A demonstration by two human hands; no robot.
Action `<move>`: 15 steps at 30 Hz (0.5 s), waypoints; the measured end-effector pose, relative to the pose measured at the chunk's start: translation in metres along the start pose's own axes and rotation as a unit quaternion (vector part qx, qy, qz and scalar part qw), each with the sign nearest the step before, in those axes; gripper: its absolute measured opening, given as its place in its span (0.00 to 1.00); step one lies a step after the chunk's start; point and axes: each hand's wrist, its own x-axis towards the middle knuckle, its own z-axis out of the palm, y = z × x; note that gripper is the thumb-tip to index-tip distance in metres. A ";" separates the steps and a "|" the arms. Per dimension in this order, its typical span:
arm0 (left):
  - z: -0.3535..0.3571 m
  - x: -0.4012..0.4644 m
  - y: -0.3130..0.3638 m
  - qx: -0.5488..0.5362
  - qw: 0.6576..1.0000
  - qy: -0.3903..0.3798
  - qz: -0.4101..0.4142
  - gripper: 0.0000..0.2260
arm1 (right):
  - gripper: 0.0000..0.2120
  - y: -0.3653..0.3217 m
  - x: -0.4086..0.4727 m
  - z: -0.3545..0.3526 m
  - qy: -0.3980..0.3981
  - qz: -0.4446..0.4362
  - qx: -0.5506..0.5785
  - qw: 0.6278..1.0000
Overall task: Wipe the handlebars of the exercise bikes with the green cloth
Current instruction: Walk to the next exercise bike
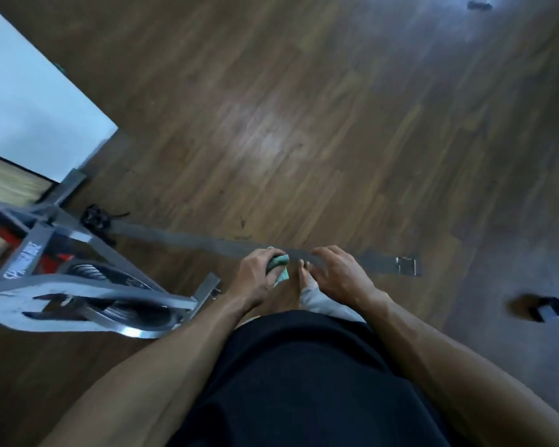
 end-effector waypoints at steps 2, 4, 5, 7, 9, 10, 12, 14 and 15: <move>-0.003 0.018 0.007 -0.011 0.999 0.029 -0.022 0.09 | 0.18 0.001 0.024 -0.023 -0.013 -0.026 -0.018 0.999; -0.006 0.033 0.018 -0.026 0.998 0.050 -0.042 0.09 | 0.16 0.000 0.046 -0.044 -0.035 -0.054 -0.041 0.997; -0.006 0.041 0.024 -0.032 0.997 0.055 -0.054 0.10 | 0.15 0.001 0.059 -0.053 -0.043 -0.078 -0.061 0.994; -0.004 0.054 0.026 -0.039 0.993 0.068 -0.092 0.10 | 0.15 -0.001 0.080 -0.066 -0.070 -0.103 -0.101 0.987; -0.007 0.060 0.029 -0.045 0.989 0.072 -0.121 0.13 | 0.15 -0.007 0.097 -0.076 -0.086 -0.100 -0.101 0.986; -0.010 0.064 0.031 -0.050 0.987 0.072 -0.132 0.15 | 0.15 -0.010 0.105 -0.080 -0.093 -0.101 -0.103 0.985; -0.017 0.074 0.030 -0.070 0.981 0.090 -0.157 0.17 | 0.15 -0.016 0.125 -0.084 -0.102 -0.117 -0.108 0.982; -0.027 0.086 0.024 -0.074 0.976 0.112 -0.173 0.16 | 0.16 -0.027 0.146 -0.088 -0.114 -0.127 -0.119 0.978; -0.032 0.091 0.021 -0.076 0.973 0.123 -0.179 0.14 | 0.16 -0.034 0.157 -0.089 -0.121 -0.131 -0.127 0.976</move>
